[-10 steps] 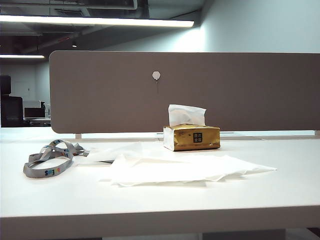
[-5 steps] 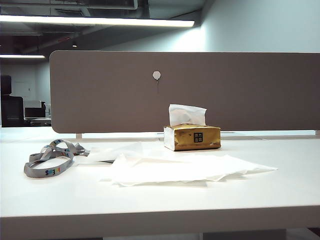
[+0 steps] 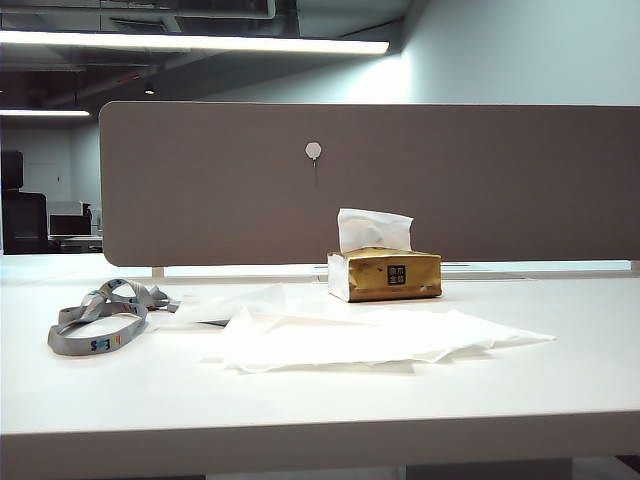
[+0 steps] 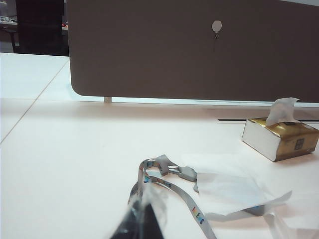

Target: Pull out a tissue from the tissue box and use it to cover the ID card on the tabletop.

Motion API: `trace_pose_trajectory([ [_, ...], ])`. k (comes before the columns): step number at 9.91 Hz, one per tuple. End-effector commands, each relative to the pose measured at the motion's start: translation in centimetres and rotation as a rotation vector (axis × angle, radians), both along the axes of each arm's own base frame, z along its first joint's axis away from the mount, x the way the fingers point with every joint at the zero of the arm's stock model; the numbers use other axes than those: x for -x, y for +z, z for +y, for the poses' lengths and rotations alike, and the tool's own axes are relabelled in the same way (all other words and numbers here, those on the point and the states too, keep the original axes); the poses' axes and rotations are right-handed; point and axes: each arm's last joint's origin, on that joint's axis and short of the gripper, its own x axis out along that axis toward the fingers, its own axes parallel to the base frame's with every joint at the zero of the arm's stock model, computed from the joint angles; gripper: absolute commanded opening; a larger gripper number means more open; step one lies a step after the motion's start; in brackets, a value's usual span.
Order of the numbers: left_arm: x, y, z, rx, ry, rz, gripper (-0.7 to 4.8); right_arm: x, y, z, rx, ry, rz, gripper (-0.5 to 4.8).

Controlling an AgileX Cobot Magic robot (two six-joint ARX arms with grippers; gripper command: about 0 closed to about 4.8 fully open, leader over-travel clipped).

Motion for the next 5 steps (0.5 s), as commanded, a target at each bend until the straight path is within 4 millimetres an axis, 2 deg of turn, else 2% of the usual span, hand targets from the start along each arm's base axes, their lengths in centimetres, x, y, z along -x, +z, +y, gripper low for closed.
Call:
trace_pose_trajectory([
  [1,0.03,0.18,-0.01,0.004,0.0,-0.007,-0.06,-0.05,-0.04,-0.01,-0.003,0.069,-0.023,-0.05],
  [5,0.03,0.18,-0.01,0.004,0.0,-0.007,-0.06,-0.04,-0.28,0.41,-0.012,0.243,-0.002,-0.05],
])
